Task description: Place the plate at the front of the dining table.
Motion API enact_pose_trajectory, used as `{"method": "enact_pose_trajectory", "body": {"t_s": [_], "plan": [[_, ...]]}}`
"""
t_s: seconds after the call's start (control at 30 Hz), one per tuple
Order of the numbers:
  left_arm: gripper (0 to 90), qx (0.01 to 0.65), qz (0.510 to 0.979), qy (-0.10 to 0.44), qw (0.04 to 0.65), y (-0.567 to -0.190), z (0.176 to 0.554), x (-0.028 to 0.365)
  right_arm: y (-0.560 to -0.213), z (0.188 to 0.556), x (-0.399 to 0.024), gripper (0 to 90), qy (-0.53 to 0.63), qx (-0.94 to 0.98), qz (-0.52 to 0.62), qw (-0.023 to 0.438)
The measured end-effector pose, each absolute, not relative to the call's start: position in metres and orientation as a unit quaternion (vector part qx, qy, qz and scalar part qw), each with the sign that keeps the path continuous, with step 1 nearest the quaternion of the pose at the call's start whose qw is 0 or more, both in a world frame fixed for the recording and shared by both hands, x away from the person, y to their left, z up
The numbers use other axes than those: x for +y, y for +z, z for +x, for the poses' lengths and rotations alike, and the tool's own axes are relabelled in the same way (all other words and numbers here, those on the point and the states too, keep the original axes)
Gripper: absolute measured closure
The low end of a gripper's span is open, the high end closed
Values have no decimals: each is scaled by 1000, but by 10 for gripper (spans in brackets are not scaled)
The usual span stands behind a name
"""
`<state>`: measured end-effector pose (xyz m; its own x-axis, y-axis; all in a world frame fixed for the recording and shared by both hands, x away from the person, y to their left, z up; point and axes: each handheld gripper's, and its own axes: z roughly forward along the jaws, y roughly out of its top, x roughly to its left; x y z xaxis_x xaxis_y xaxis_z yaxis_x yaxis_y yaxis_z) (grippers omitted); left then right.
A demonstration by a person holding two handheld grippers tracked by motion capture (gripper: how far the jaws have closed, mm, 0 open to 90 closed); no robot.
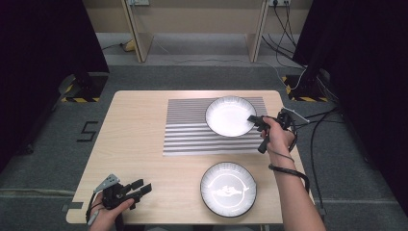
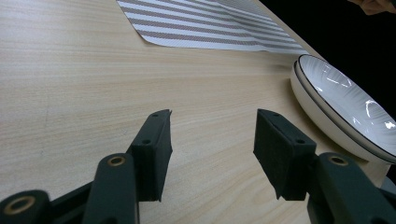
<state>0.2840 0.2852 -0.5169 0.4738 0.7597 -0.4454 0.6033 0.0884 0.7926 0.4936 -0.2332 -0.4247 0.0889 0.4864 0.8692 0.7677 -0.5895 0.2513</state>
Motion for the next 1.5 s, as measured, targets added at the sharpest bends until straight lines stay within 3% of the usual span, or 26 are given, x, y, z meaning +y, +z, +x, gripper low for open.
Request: {"method": "enact_pose_trajectory", "body": {"t_s": [1.5], "plan": [[462, 509, 671, 74, 535, -517, 285, 286, -432, 533, -217, 763, -516, -400, -744, 142]]}}
